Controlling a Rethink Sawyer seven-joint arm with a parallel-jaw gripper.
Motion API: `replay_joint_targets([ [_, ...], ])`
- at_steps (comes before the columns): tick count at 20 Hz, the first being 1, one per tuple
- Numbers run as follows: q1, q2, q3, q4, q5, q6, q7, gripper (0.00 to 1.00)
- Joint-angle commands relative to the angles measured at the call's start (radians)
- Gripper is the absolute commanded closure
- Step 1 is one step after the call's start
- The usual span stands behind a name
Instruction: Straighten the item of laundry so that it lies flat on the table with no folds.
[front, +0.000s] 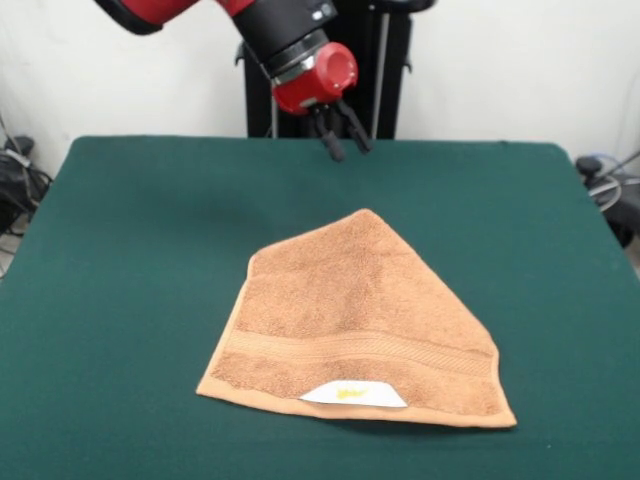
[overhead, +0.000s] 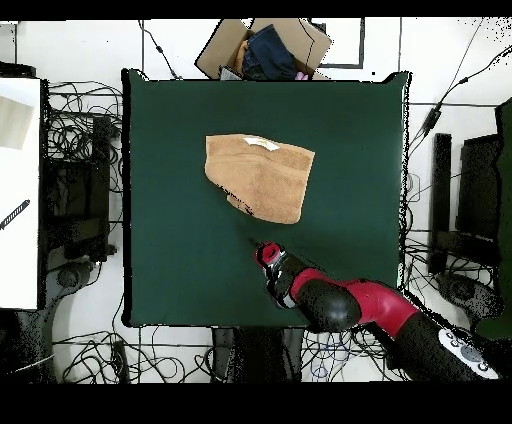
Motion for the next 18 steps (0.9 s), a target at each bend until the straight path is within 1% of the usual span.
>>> replay_joint_targets([
  [1, 0.051, 0.068, -0.051, -0.049, 0.072, -0.072, 0.132, 0.00],
  [10, 0.013, 0.094, -0.006, -0.042, 0.172, -0.073, 0.140, 0.00],
  [15, 0.006, 0.096, 0.004, -0.030, 0.216, -0.084, 0.145, 0.00],
  [18, 0.009, 0.104, 0.004, -0.045, 0.235, -0.077, 0.135, 0.00],
])
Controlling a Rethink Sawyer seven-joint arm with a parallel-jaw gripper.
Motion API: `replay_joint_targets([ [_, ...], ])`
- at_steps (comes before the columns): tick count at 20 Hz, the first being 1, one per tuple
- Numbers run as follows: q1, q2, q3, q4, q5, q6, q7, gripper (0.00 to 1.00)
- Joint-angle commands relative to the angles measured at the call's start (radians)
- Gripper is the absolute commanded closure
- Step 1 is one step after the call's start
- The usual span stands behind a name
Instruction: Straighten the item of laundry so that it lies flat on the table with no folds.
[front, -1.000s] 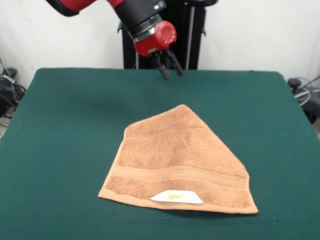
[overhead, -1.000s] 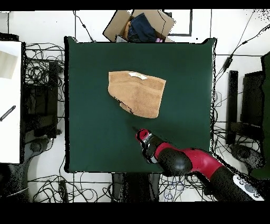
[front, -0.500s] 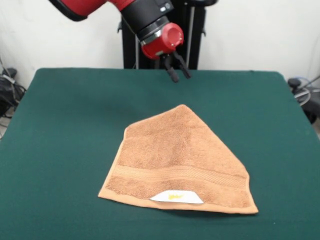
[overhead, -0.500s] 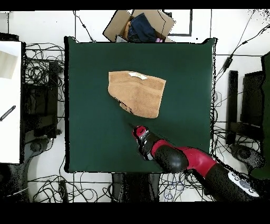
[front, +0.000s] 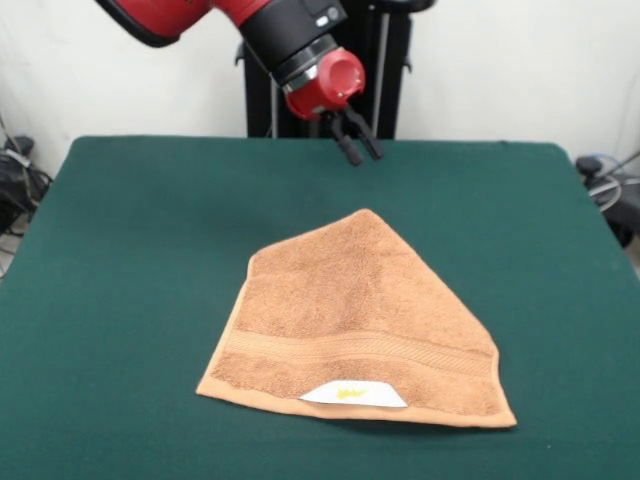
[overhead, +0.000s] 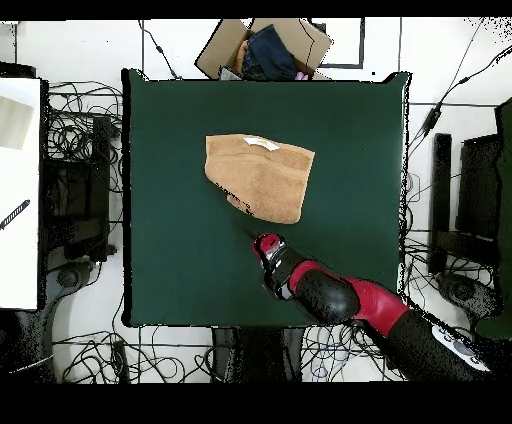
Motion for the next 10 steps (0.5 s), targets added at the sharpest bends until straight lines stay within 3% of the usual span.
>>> replay_joint_targets([
  [1, 0.010, 0.052, 0.003, -0.046, 0.083, -0.050, 0.131, 0.00],
  [10, 0.043, 0.112, -0.013, -0.122, 0.111, -0.022, 0.099, 0.00],
])
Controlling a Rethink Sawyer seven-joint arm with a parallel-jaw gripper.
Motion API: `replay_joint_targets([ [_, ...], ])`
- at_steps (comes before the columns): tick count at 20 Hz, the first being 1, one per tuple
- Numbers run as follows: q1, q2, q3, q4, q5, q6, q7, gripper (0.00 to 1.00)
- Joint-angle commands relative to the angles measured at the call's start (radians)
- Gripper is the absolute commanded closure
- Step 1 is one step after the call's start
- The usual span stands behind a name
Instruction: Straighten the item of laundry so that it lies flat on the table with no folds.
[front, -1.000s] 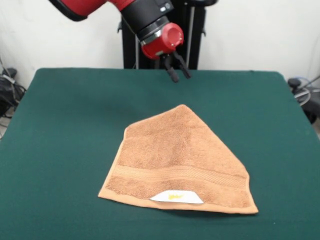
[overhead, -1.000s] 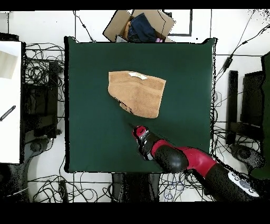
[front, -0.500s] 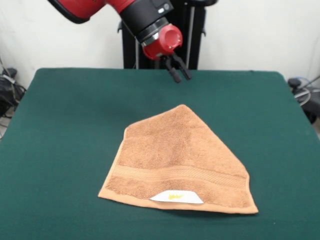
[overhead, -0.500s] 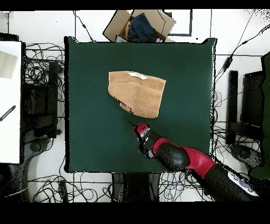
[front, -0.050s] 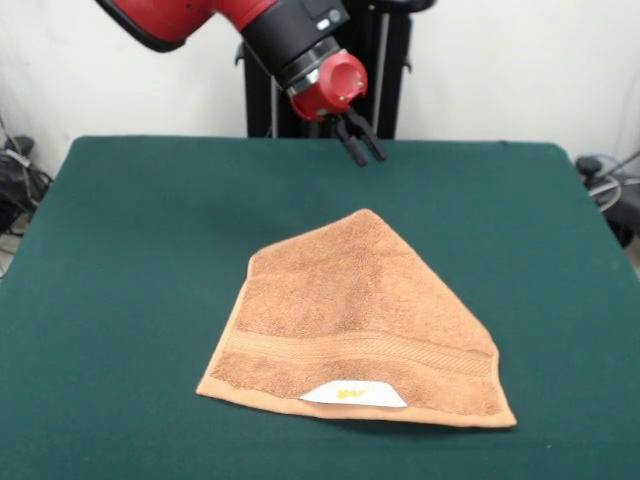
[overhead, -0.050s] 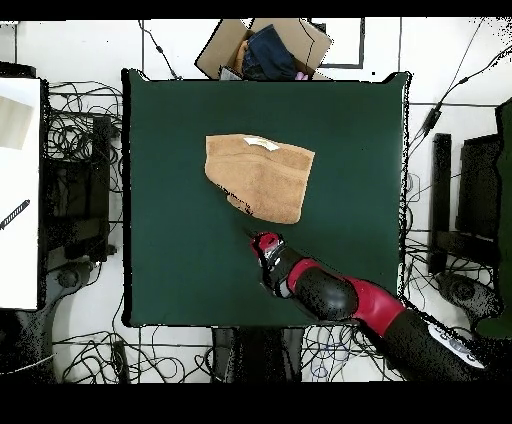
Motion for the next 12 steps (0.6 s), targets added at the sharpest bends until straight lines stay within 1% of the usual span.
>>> replay_joint_targets([
  [1, 0.048, 0.085, -0.017, -0.132, 0.076, -0.018, 0.099, 0.00],
  [7, 0.057, 0.103, -0.014, -0.147, 0.067, -0.035, 0.083, 0.00],
  [12, 0.063, 0.127, -0.018, -0.179, 0.062, -0.017, 0.064, 0.00],
])
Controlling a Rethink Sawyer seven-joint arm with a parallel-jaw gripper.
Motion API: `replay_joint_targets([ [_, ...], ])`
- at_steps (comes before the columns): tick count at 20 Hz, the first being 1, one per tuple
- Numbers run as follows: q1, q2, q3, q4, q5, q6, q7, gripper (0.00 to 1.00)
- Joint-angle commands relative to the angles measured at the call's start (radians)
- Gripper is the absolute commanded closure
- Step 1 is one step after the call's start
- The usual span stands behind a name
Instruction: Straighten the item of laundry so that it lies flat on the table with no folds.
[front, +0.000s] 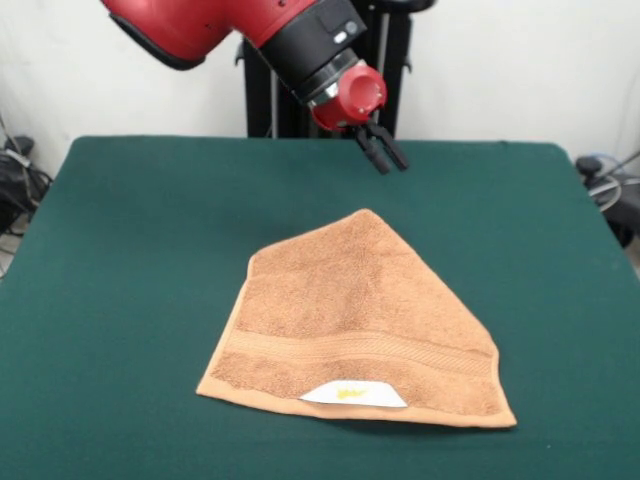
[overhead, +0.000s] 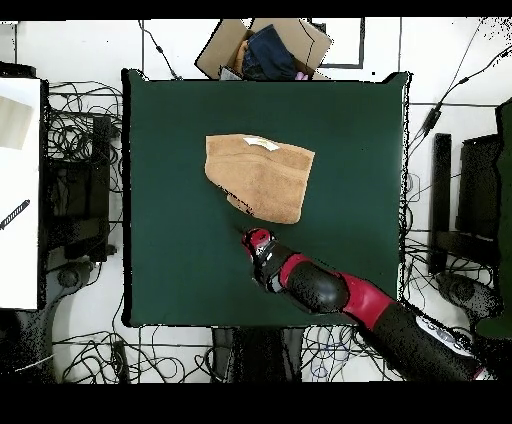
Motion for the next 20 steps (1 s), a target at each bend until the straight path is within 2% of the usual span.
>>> replay_joint_targets([
  [1, 0.040, 0.077, -0.020, -0.169, 0.048, -0.007, 0.057, 0.00],
  [20, 0.036, 0.118, 0.000, -0.248, 0.044, 0.086, 0.002, 0.00],
])
